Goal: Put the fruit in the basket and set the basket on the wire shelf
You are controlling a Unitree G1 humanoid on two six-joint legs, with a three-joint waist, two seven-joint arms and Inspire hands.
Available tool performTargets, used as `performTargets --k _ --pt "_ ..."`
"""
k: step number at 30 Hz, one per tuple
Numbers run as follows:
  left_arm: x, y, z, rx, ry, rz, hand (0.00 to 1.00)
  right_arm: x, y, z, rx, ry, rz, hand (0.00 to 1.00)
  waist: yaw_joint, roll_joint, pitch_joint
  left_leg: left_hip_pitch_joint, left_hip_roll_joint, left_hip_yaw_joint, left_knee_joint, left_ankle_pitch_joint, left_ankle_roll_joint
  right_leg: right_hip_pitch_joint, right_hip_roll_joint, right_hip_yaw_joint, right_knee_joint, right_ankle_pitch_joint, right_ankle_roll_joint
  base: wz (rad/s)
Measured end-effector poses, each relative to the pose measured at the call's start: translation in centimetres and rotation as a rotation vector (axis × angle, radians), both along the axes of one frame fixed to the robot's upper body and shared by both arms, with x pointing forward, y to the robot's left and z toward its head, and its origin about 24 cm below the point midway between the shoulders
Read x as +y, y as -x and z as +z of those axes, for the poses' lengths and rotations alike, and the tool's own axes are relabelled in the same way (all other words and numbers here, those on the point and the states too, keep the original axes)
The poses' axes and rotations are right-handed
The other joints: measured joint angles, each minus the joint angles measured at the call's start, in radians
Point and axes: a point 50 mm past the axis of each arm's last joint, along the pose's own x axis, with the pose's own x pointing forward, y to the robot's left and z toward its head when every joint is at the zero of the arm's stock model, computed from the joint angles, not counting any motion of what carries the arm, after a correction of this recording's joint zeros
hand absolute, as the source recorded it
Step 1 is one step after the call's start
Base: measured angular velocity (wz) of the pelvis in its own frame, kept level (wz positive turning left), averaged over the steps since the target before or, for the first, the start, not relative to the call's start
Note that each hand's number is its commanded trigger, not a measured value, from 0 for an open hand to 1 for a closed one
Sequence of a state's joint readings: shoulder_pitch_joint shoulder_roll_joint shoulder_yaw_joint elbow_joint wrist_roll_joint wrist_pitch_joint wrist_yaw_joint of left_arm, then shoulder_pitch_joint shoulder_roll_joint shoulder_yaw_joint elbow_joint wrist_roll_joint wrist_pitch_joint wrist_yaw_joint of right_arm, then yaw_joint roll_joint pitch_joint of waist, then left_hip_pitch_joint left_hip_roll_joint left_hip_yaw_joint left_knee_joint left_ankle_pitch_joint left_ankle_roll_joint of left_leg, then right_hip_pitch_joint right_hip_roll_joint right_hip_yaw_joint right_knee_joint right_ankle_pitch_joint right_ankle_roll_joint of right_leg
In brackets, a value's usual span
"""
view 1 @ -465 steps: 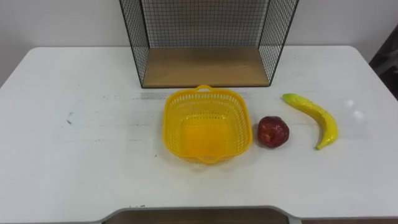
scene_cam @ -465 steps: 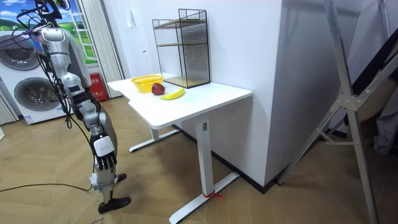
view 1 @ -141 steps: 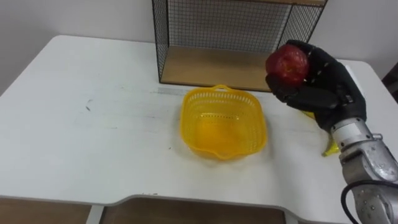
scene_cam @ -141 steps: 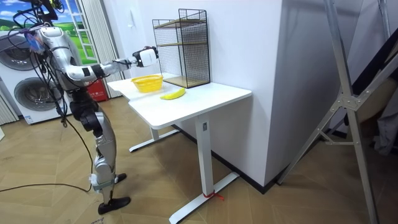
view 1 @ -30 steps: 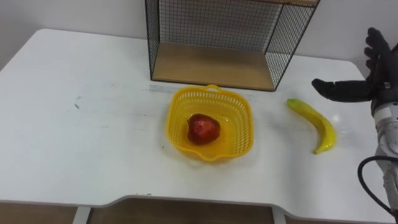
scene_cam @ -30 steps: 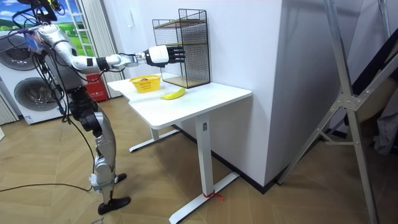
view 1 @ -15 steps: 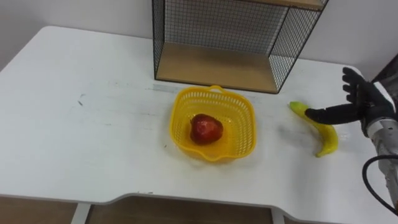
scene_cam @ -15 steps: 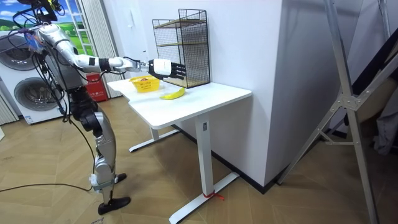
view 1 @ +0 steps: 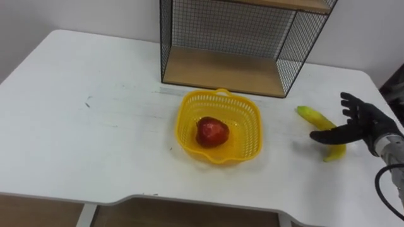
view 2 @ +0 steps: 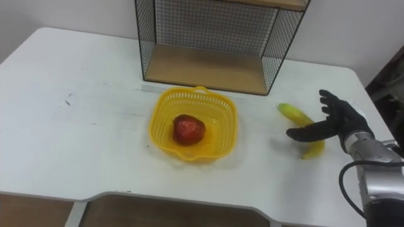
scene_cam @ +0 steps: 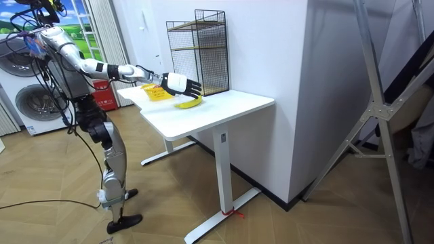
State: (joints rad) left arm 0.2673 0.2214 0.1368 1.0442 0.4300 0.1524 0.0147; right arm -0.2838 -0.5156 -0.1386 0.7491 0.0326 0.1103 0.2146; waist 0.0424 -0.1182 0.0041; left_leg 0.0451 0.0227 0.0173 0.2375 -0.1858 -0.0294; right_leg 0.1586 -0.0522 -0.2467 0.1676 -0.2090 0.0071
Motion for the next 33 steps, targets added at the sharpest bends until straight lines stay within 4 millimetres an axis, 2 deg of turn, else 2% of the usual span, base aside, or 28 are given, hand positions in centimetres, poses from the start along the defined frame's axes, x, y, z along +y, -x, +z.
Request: performTargets --k 5,13,26,33 --pt "0.0 -0.1 0.0 -0.004 0.0 0.003 0.0 -0.9 1.1 -1.3 0.07 -0.009 -0.048 0.0 0.016 0.006 -0.0009 0.0 0.0 0.001 -0.005 0.0 0.0 -0.001 0.0 -0.002 -0.003 0.0 0.0 0.0" --pt "0.0 0.1 0.0 0.003 -0.001 0.004 0.0 -1.3 1.3 -1.6 0.076 -0.012 -0.078 0.0 0.021 0.005 -0.0033 0.007 -0.001 0.004 -0.008 0.0 0.0 0.008 0.0 -0.002 -0.008 0.0 0.0 0.0" --pt "0.1 0.5 0.0 0.014 0.005 0.008 0.0 -1.6 1.8 -2.3 0.142 0.069 -0.061 0.0 0.045 -0.003 0.0003 0.006 -0.002 -0.005 0.0 0.0 0.0 0.019 0.001 -0.006 -0.015 0.0 0.001 0.01" --pt "0.0 0.4 0.0 0.016 0.007 0.004 0.0 -1.0 1.7 -2.6 0.192 0.162 0.009 0.0 0.05 -0.006 0.0002 0.003 -0.003 -0.009 0.001 0.0 0.0 0.018 0.001 -0.01 -0.015 0.0 0.001 0.0"
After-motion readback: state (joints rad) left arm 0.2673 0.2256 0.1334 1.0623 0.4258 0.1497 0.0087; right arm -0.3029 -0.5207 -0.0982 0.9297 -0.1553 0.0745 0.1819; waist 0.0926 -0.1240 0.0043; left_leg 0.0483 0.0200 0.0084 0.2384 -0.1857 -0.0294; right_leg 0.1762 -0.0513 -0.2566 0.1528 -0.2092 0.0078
